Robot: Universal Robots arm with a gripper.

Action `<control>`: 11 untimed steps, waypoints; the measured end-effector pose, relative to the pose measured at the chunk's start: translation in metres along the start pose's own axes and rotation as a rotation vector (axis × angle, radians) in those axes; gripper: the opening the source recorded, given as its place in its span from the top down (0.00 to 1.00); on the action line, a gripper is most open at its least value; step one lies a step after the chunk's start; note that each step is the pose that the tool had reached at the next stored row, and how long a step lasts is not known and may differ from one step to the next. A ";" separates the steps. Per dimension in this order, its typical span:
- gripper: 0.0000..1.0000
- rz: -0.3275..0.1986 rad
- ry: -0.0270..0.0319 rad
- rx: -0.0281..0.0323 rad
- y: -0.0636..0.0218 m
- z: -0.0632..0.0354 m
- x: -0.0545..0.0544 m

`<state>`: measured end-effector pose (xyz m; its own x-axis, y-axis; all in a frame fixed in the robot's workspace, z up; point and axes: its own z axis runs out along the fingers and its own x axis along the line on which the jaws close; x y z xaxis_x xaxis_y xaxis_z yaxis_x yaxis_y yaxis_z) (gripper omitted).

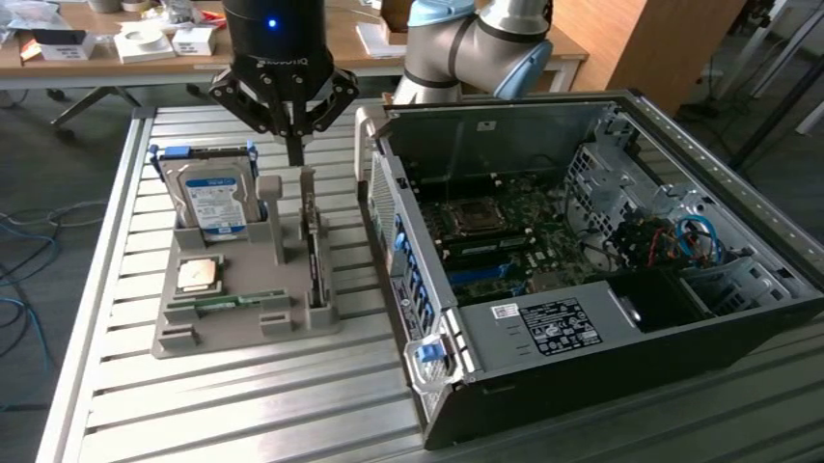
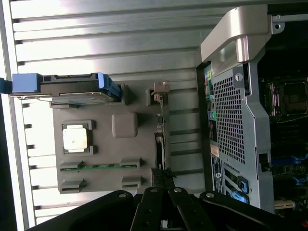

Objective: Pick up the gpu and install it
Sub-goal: 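Pick up the gpu and move the gpu toward the slot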

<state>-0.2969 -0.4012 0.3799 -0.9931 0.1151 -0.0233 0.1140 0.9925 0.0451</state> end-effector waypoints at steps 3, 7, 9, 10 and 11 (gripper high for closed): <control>0.89 0.000 0.0000 0.0000 0.0000 0.0000 0.000; 0.89 0.000 0.0000 0.0000 0.0000 0.0000 0.000; 0.83 0.000 0.0000 0.0000 0.0000 0.0000 0.000; 0.77 0.000 0.0000 0.0000 0.0000 0.0000 0.000; 0.71 0.000 0.0000 0.0000 0.0000 0.0000 0.000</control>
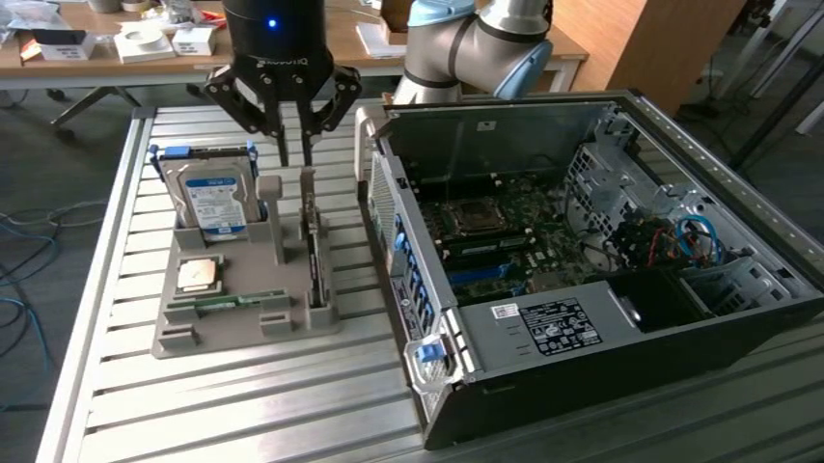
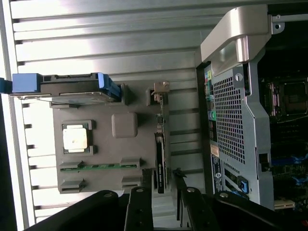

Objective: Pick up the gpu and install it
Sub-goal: 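Pick up the gpu and move the gpu toward the slot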

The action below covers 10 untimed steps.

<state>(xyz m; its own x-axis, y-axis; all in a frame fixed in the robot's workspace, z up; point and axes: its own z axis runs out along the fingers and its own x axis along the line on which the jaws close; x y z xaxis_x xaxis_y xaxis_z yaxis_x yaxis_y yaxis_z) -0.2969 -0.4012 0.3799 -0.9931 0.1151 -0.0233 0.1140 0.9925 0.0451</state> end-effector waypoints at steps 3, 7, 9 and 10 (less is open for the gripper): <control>0.65 0.000 0.0000 0.0000 0.0000 0.0000 0.000; 0.58 0.000 0.0000 0.0000 0.0000 0.0000 0.000; 0.58 0.000 0.0000 0.0000 0.0000 0.0000 0.000; 0.58 0.000 0.0000 0.0000 0.0000 0.0000 0.000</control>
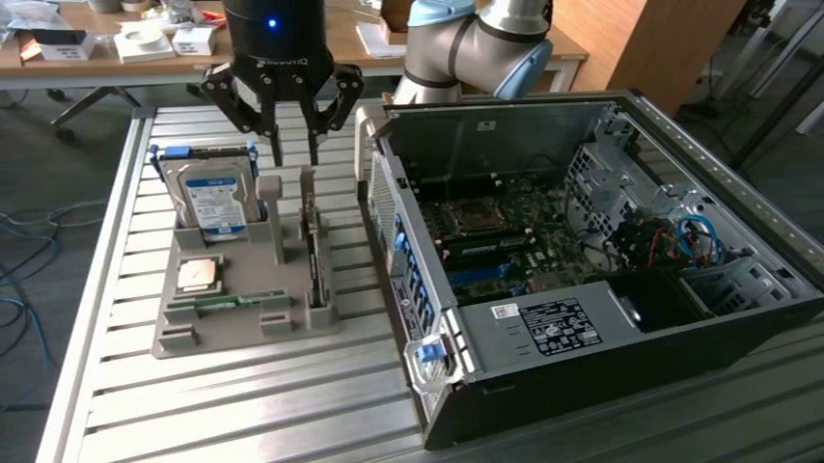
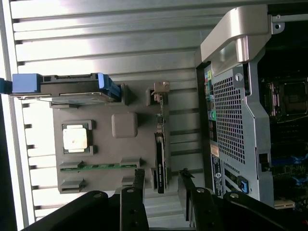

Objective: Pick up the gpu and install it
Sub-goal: 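Pick up the gpu and move the gpu toward the slot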

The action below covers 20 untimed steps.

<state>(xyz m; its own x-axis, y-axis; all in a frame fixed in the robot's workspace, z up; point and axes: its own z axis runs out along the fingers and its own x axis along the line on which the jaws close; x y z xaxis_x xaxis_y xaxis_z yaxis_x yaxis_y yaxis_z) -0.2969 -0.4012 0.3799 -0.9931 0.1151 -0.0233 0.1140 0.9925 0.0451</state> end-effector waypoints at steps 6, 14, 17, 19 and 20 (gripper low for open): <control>0.58 0.000 0.0000 0.0000 0.0000 0.0000 0.000; 0.51 0.000 -0.0011 -0.0005 -0.0002 0.0022 0.000; 0.51 0.000 -0.0019 -0.0005 -0.0003 0.0050 0.000; 0.51 0.000 -0.0021 -0.0005 -0.0003 0.0069 0.000; 0.51 0.000 -0.0021 -0.0004 -0.0004 0.0076 0.000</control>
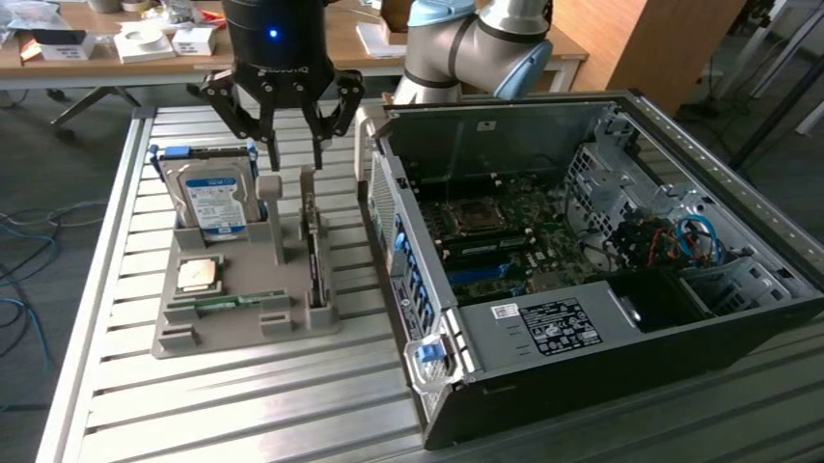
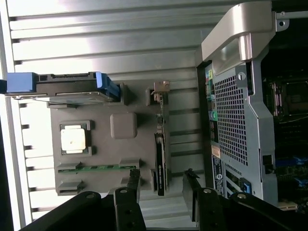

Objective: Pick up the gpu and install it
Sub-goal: 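Pick up the gpu and move the gpu toward the slot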

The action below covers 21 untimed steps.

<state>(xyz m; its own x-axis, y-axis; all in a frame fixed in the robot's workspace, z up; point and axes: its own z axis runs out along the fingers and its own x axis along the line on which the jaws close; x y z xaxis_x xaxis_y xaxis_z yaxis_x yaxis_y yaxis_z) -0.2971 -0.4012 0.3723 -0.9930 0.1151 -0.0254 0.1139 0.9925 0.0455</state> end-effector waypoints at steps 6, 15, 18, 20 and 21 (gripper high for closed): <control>0.51 0.000 -0.0001 -0.0001 0.0000 0.0002 0.000; 0.51 0.000 0.0001 0.0000 -0.0002 0.0030 0.000; 0.51 0.000 0.0000 0.0000 -0.0002 0.0031 0.000; 0.51 0.000 0.0000 0.0000 -0.0001 0.0031 0.000; 0.51 0.000 0.0000 -0.0001 -0.0001 0.0031 0.000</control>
<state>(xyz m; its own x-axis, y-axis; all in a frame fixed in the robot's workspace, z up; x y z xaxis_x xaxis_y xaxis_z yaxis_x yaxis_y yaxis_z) -0.2971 -0.4012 0.3692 -0.9930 0.1151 -0.0254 0.1139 0.9924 0.0456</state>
